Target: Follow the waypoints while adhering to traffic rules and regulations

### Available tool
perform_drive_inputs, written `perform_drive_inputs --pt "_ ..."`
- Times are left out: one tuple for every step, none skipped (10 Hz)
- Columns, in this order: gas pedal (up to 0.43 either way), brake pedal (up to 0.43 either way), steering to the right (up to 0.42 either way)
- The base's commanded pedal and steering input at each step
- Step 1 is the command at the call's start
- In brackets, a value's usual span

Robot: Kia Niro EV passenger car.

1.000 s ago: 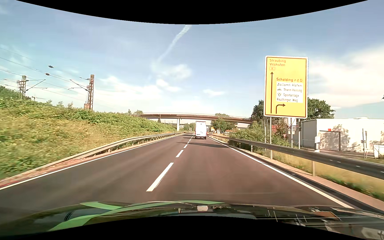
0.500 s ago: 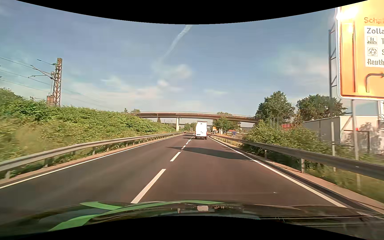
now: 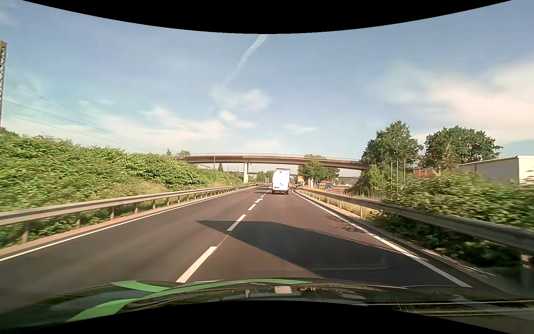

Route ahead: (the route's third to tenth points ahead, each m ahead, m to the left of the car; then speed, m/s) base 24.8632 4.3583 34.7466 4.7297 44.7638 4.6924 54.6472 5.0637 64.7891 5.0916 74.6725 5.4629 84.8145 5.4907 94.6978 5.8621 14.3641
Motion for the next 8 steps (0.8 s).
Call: perform_drive_inputs --pt "0.079 0.0 -0.004" --pt "0.079 0.0 -0.004" --pt "0.079 0.0 -0.004" --pt "0.079 0.0 -0.003" --pt "0.079 0.0 -0.003" --pt "0.079 0.0 -0.004" --pt "0.079 0.0 -0.003" --pt "0.079 0.0 -0.003"
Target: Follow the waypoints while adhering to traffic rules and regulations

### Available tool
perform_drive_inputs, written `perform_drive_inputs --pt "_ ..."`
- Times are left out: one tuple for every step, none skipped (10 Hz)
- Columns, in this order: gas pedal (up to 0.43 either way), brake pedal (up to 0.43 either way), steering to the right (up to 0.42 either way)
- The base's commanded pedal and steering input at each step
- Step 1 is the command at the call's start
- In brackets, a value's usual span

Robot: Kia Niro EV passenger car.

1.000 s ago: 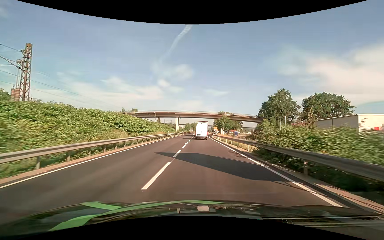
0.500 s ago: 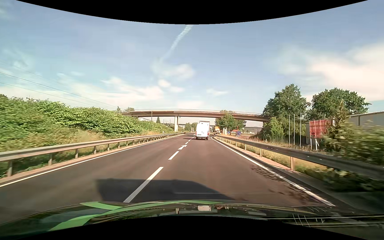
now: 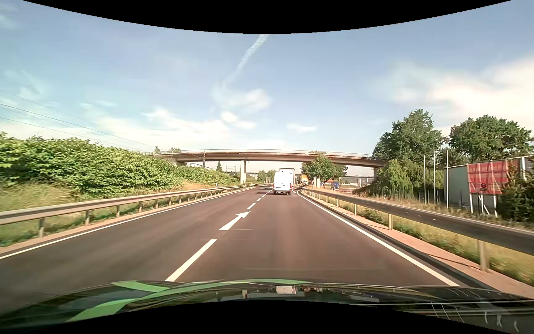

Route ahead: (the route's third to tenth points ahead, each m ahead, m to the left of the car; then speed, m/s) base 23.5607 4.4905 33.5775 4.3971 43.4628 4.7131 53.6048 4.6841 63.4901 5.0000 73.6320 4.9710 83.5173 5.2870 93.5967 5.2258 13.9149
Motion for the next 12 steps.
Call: perform_drive_inputs --pt "0.079 0.0 -0.003" --pt "0.098 0.0 -0.003" --pt "0.118 0.0 -0.003" --pt "0.13 0.0 -0.002" --pt "0.138 0.0 -0.001" --pt "0.177 0.0 -0.001" --pt "0.209 0.0 -0.001" --pt "0.209 0.0 0.0" --pt "0.228 0.0 0.0" --pt "0.24 0.0 0.0" --pt "0.248 0.0 0.0" --pt "0.26 0.0 0.0"
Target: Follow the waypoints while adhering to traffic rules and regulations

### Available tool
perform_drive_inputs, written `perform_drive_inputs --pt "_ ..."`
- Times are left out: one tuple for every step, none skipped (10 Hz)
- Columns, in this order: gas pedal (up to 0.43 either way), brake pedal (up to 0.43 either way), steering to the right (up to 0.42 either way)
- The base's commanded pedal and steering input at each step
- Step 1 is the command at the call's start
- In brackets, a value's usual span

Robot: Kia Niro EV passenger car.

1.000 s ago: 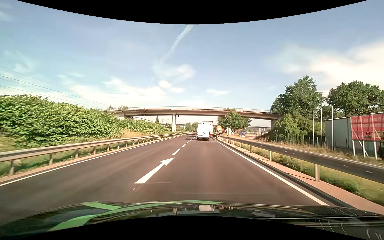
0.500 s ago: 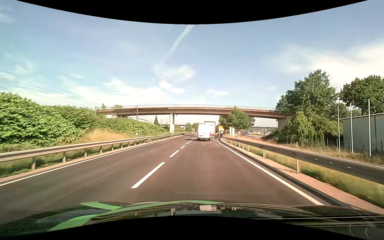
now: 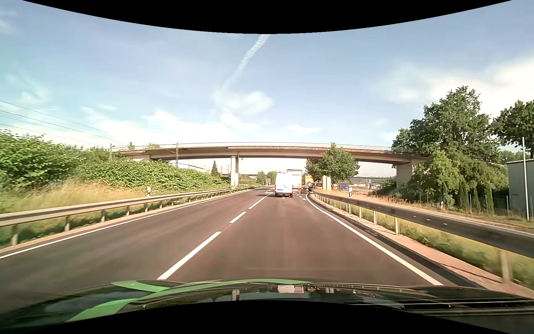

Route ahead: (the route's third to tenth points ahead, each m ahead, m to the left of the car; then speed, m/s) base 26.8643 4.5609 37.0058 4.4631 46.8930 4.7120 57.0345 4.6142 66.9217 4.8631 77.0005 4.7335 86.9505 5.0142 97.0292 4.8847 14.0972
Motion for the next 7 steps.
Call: perform_drive_inputs --pt "0.26 0.0 0.0" --pt "0.26 0.0 0.0" --pt "0.268 0.0 0.0" --pt "0.268 0.0 0.0" --pt "0.268 0.0 0.0" --pt "0.268 0.0 0.0" --pt "0.28 0.0 0.0"
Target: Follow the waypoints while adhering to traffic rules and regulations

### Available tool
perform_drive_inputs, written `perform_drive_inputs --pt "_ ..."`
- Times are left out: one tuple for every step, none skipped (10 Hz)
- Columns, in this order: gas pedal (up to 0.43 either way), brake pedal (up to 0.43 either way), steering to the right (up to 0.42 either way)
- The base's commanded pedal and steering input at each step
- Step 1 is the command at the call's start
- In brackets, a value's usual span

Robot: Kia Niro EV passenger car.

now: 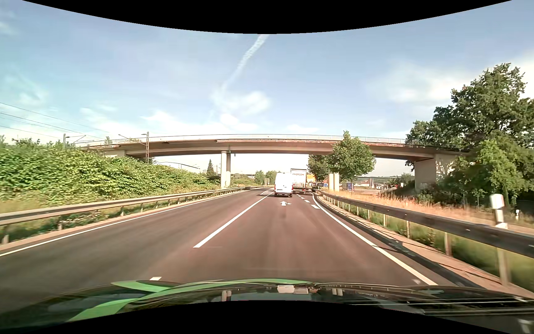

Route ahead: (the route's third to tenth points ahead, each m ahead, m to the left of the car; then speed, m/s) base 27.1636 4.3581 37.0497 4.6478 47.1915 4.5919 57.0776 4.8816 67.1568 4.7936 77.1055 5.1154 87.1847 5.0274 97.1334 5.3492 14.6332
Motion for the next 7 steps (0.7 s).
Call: perform_drive_inputs --pt "0.28 0.0 0.0" --pt "0.28 0.0 0.0" --pt "0.28 0.0 0.0" --pt "0.268 0.0 0.0" --pt "0.24 0.0 0.0" --pt "0.228 0.0 0.0" --pt "0.22 0.0 0.001"
